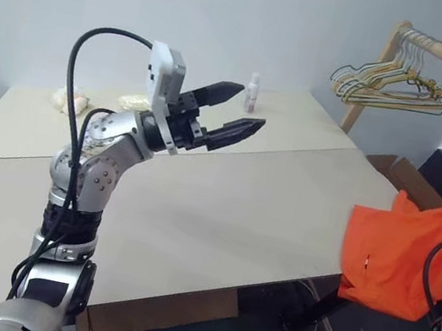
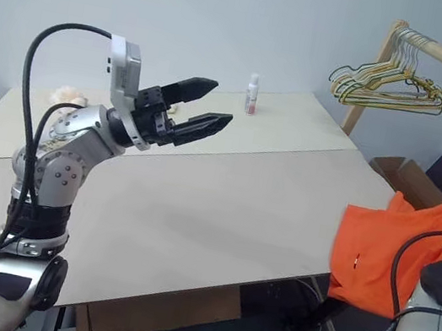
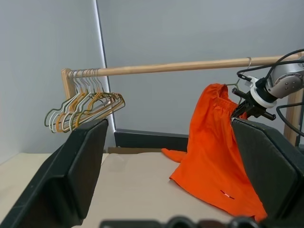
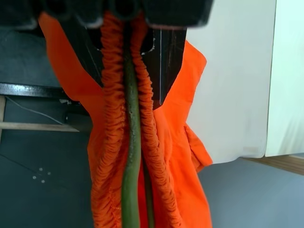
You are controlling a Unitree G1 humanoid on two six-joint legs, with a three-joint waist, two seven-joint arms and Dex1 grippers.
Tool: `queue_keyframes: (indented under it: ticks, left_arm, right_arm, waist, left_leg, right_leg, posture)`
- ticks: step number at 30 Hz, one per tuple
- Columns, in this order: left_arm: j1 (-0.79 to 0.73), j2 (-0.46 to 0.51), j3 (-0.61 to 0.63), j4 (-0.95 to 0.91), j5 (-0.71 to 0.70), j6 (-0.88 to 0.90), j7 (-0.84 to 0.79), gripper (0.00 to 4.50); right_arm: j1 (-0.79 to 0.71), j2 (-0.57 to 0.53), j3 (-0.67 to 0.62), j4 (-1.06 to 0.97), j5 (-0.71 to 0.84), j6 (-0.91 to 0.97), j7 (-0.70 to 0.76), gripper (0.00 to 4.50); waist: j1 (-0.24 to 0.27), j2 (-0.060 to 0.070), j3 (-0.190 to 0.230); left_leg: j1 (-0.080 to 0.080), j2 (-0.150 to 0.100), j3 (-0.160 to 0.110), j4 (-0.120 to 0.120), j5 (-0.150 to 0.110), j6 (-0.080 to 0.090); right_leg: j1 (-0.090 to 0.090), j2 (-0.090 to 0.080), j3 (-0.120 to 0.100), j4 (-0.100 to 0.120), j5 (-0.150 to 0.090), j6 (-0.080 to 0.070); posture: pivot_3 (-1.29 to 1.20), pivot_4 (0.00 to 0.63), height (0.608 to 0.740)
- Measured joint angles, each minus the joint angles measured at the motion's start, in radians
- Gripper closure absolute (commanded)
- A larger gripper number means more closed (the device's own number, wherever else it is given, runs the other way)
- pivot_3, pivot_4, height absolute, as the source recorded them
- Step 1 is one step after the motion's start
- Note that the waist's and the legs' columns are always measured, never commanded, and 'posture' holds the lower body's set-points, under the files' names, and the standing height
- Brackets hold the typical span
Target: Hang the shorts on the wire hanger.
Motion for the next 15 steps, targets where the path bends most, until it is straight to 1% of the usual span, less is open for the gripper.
queue_keyframes:
  ticks: [2, 4, 5, 8, 12, 13, 15]
  left_arm:
    - [0.004, 0.001, 0.0, -0.005, 0.0, 0.0, 0.001, 0.01]
    - [0.007, 0.003, 0.0, -0.014, 0.0, 0.0, 0.001, 0.0]
    - [0.008, 0.005, 0.0, -0.015, 0.0, 0.0, 0.001, 0.0]
    - [0.008, 0.012, 0.0, -0.015, 0.0, 0.0, 0.002, 0.0]
    - [0.008, 0.024, 0.0, -0.015, 0.0, 0.0, 0.003, 0.0]
    - [0.008, 0.029, 0.0, -0.015, 0.0, 0.0, 0.003, 0.0]
    - [0.008, 0.034, 0.001, -0.016, 0.0, 0.0, 0.004, 0.0]
  right_arm:
    - [0.002, 0.016, 0.002, -0.025, -0.011, 0.001, 0.009, 4.41]
    - [0.008, 0.04, 0.032, -0.065, -0.017, 0.008, 0.031, 3.7]
    - [0.015, 0.056, 0.055, -0.092, -0.019, 0.015, 0.043, 3.46]
    - [0.047, 0.102, 0.141, -0.178, -0.026, 0.02, 0.073, 2.47]
    - [0.095, 0.144, 0.284, -0.321, -0.045, 0.018, 0.108, 1.07]
    - [0.122, 0.158, 0.33, -0.372, -0.056, 0.008, 0.113, 0.66]
    - [0.167, 0.17, 0.399, -0.432, -0.078, -0.022, 0.115, 0.03]
  waist:
    - [0.0, 0.0, 0.0]
    - [-0.001, 0.0, 0.0]
    - [-0.001, 0.0, 0.0]
    - [-0.001, 0.001, 0.0]
    - [0.0, 0.002, 0.0]
    - [0.0, 0.002, 0.0]
    - [0.001, 0.002, 0.0]
  left_leg:
    - [0.0, 0.0, 0.0, 0.0, 0.0, 0.0]
    - [0.0, 0.0, 0.0, 0.0, 0.0, 0.0]
    - [0.0, 0.0, 0.0, 0.0, 0.0, 0.0]
    - [0.001, 0.0, 0.0, 0.0, 0.0, 0.0]
    - [0.001, 0.0, 0.0, 0.0, 0.0, 0.0]
    - [0.001, 0.0, -0.001, 0.0, 0.0, 0.0]
    - [0.001, 0.0, 0.0, 0.0, 0.0, 0.0]
  right_leg:
    - [0.0, 0.0, 0.0, 0.0, 0.0, 0.0]
    - [0.0, 0.0, 0.0, 0.0, 0.0, 0.0]
    - [0.0, 0.0, 0.0, 0.0, 0.0, 0.0]
    - [0.0, 0.0, 0.001, 0.001, 0.0, 0.0]
    - [0.0, 0.0, 0.001, 0.001, 0.0, 0.0]
    - [0.0, 0.0, 0.001, 0.001, 0.0, 0.0]
    - [0.0, -0.001, 0.001, 0.002, 0.0, 0.0]
  posture:
    - [-0.36, 0.0, 0.74]
    - [-0.35, 0.0, 0.74]
    - [-0.35, 0.0, 0.74]
    - [-0.34, 0.0, 0.74]
    - [-0.33, 0.0, 0.74]
    - [-0.33, 0.0, 0.74]
    - [-0.33, 0.0, 0.74]
